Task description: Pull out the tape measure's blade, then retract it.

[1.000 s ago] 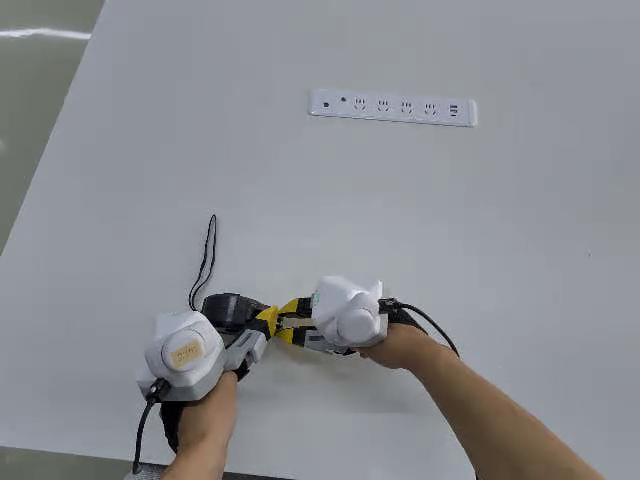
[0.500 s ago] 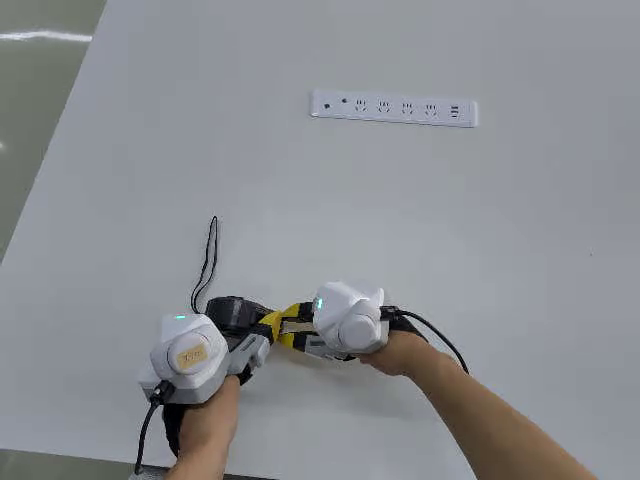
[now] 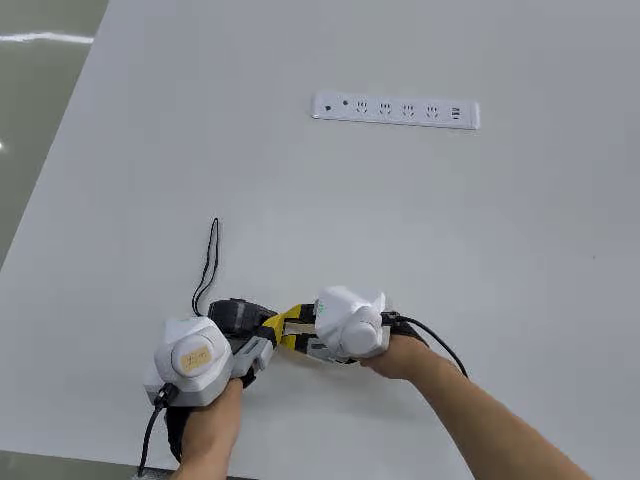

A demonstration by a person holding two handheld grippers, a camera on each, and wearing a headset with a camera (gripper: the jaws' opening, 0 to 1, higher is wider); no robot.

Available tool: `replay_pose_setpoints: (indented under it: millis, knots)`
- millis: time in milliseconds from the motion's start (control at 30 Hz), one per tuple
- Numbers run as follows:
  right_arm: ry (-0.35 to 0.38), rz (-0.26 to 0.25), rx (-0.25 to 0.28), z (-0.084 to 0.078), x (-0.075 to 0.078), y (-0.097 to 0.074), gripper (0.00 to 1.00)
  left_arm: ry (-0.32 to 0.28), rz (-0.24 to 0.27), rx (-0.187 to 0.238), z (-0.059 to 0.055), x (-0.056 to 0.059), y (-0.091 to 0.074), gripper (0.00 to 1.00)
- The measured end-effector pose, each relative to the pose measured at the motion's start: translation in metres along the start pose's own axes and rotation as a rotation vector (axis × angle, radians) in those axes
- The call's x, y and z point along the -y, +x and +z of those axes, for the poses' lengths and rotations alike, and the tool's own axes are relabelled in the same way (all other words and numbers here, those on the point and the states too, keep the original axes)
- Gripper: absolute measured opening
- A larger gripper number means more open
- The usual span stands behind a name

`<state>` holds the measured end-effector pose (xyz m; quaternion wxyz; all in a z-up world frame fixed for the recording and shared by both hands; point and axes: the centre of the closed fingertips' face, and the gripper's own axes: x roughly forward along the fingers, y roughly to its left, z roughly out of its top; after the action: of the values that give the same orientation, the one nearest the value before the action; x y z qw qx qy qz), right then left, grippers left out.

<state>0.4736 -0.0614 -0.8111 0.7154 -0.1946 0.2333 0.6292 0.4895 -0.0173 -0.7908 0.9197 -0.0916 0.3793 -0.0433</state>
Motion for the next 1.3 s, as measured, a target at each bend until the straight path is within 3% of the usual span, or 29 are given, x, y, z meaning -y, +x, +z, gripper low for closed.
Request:
replay_pose_setpoints:
  millis: [133, 233, 400, 600, 767, 900, 1033, 1100, 1300]
  knots:
    - [0.005, -0.010, -0.013, 0.000, -0.001, 0.000, 0.14, 0.022, -0.001, -0.002, 0.001, 0.000, 0.001, 0.64]
    - [0.021, -0.025, -0.020, 0.000, 0.001, -0.001, 0.15, 0.086, -0.005, -0.010, 0.000, 0.001, 0.000, 0.65]
    - [0.030, -0.041, -0.041, -0.005, 0.002, -0.006, 0.19, 0.108, -0.020, -0.002, 0.002, 0.002, -0.005, 0.64]
    - [0.047, -0.063, -0.042, -0.003, 0.001, -0.017, 0.21, 0.178, -0.054, 0.018, 0.011, 0.007, -0.014, 0.67]
    - [0.076, -0.087, -0.045, -0.002, -0.002, -0.027, 0.25, 0.177, -0.092, -0.002, 0.008, 0.005, -0.021, 0.68]
    - [0.104, -0.111, -0.049, -0.002, -0.005, -0.037, 0.28, 0.261, -0.117, -0.017, 0.004, 0.003, -0.030, 0.70]
    - [0.132, -0.152, -0.034, 0.001, -0.008, -0.051, 0.31, 0.397, -0.195, -0.026, 0.002, 0.010, -0.039, 0.70]
    - [0.142, -0.168, -0.039, 0.002, -0.010, -0.058, 0.33, 0.449, -0.209, -0.015, 0.005, 0.010, -0.044, 0.70]
    - [0.196, -0.224, -0.034, 0.000, -0.015, -0.078, 0.39, 0.483, -0.285, -0.026, 0.004, 0.012, -0.056, 0.72]
